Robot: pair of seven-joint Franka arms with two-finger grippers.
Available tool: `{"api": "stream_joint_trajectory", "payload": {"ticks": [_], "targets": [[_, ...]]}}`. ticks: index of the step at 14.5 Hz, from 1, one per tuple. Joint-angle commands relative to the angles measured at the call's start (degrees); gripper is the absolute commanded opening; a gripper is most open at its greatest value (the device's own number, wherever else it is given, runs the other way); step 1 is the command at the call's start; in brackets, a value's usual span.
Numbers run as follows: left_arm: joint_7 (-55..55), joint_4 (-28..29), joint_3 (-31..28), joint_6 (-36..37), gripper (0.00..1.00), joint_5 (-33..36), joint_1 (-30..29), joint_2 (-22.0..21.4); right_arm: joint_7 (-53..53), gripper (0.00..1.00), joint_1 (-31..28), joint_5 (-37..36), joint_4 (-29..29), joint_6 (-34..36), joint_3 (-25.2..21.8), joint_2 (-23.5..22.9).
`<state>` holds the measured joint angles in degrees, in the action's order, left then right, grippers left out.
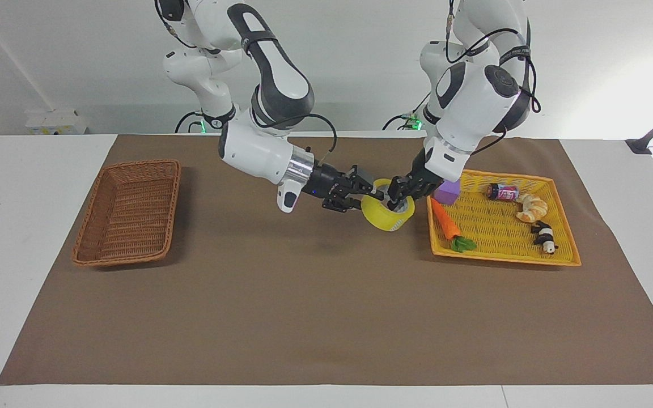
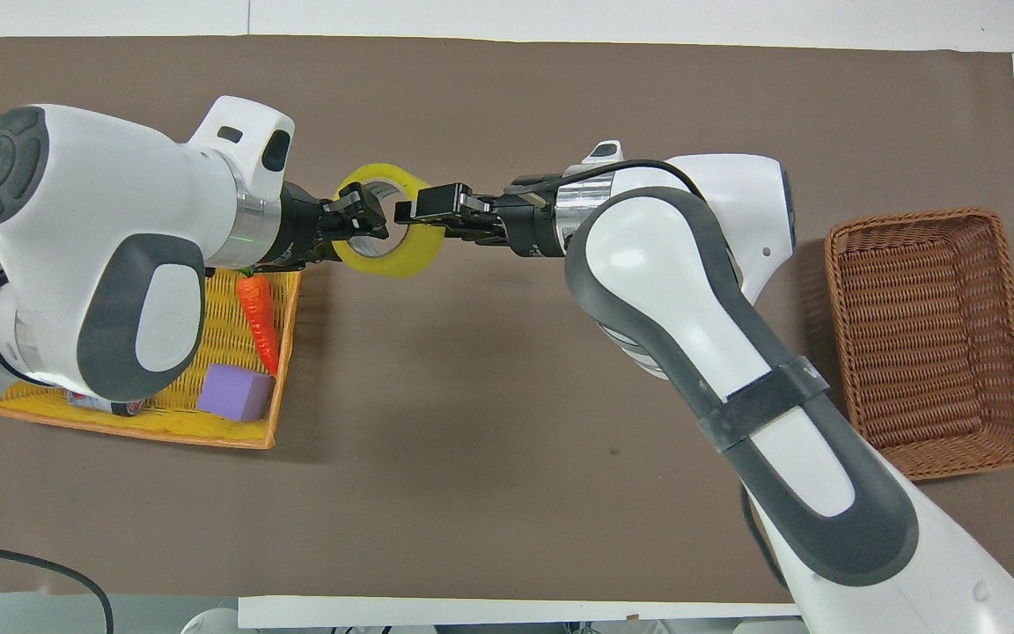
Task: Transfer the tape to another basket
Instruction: 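Open the left gripper and withdraw it while the right gripper pulls the tape, then carry the tape roll with the right gripper and lower it into the wicker basket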
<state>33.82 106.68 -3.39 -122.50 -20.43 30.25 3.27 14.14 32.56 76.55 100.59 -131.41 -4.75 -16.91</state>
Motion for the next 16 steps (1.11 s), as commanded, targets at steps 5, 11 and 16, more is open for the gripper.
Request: {"api": "stream_joint_trajectory", "payload": {"ticks": [5, 11, 16], "targets": [[-1.12, -10.53, -0.74, 20.27, 0.99, 0.13, -10.62, -3.35, 1.16, 0.0, -3.11, 0.27, 0.47, 0.45, 0.18, 1.52], [-20.85, -9.12, -0.74, 23.36, 0.99, 7.75, -26.27, -4.06, 1.24, 0.0, -20.03, -9.71, 6.54, 17.98, 0.0, 6.8], [-39.52, -9.56, -0.74, 26.18, 0.99, 10.49, -33.06, -4.06, 8.52, 0.0, -44.9, -28.96, 5.32, 40.84, -0.26, 7.24]]}}
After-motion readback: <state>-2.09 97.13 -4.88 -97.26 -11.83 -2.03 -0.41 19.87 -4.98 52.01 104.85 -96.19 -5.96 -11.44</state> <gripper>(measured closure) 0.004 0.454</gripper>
